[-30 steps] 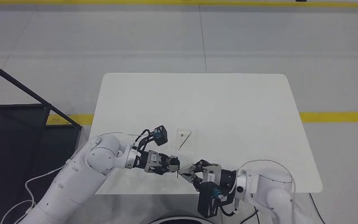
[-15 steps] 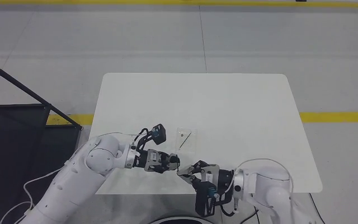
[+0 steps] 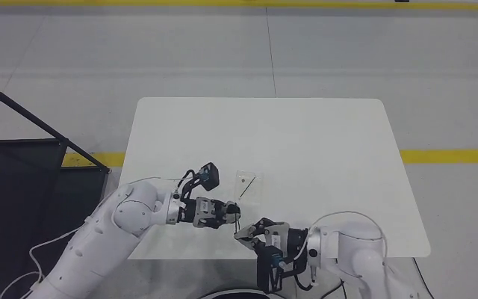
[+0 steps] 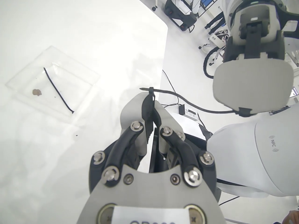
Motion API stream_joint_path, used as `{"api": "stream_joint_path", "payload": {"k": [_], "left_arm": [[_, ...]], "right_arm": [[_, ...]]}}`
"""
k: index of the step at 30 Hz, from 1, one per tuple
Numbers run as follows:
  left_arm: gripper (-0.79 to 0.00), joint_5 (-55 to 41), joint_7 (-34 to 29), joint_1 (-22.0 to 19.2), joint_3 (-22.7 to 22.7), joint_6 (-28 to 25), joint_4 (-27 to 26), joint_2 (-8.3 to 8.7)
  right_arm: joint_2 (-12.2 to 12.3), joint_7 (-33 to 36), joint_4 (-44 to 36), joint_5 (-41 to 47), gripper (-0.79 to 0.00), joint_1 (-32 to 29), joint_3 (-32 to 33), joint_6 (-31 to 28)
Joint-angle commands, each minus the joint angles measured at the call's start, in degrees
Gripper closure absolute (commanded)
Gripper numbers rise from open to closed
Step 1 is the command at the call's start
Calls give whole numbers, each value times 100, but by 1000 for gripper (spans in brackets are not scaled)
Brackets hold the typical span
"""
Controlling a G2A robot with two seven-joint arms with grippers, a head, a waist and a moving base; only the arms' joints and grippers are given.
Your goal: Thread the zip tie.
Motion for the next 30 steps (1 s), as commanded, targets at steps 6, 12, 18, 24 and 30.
{"api": "stream_joint_path", "payload": {"k": [6, 12, 18, 24, 30], "left_arm": [[0, 257, 264, 66, -85, 19, -74, 10], [0, 782, 777, 245, -200, 73, -255, 10], [0, 1239, 1101, 415, -286, 170, -430, 16], [0, 1590, 1380, 527, -359, 194, -548, 16], [0, 2100, 1755, 695, -438, 307, -751, 13]], "right_arm": [[14, 147, 41, 86, 0, 55, -55, -4], [23, 307, 59, 175, 0, 110, -120, -16], [26, 437, 57, 286, 0, 139, -157, 123], [35, 439, 62, 410, 0, 129, -95, 325], [36, 433, 80, 552, 0, 111, -62, 570]]}}
